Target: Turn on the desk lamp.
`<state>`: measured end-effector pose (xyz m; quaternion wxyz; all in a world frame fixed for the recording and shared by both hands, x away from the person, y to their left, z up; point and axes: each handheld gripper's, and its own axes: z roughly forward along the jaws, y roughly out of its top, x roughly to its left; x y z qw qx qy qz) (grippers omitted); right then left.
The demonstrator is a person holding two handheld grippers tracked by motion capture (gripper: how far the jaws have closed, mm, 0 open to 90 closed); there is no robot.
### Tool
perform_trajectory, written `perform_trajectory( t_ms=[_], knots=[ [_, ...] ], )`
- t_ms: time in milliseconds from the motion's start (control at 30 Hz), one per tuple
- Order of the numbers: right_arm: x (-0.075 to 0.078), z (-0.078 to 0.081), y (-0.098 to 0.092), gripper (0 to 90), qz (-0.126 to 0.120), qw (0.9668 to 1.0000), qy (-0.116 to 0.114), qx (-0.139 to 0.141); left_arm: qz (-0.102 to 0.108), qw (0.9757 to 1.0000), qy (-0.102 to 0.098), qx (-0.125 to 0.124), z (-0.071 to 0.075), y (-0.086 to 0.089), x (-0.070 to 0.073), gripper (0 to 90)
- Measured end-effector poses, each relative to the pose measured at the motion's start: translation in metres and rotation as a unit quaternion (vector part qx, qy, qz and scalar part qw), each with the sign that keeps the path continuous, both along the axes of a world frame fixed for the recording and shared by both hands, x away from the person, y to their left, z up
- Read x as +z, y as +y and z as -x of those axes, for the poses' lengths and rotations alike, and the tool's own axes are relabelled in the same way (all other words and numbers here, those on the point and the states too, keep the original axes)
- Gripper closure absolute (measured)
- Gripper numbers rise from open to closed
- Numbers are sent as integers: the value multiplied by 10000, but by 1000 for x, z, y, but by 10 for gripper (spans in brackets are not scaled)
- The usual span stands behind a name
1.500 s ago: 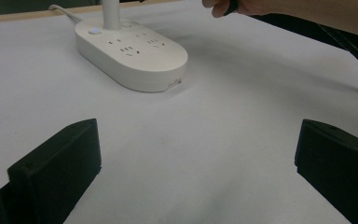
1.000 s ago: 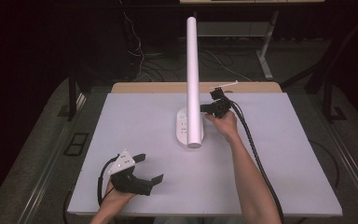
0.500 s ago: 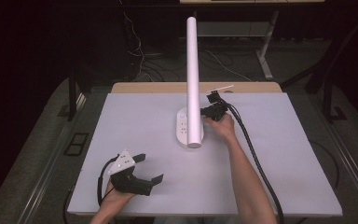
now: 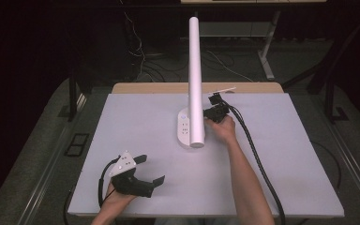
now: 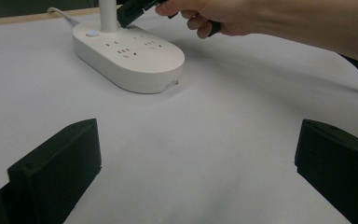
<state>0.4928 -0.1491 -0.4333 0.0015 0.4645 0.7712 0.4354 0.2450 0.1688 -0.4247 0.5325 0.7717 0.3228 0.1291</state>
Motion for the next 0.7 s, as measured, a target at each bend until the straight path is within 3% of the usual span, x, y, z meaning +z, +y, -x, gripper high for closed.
perform_trajectory(
  t_ms=[367,500,700],
  knots=[
    [5,2,-3,892,1,10000,32,4,14,10000,27,36,-1,1,-1,0],
    [14,6,-10,892,-82,9999,-126,19,0,10000,19,33,-1,1,-1,0],
    [26,13,-20,891,-52,9999,-159,29,1,10000,17,21,0,-1,-1,0]
  ],
)
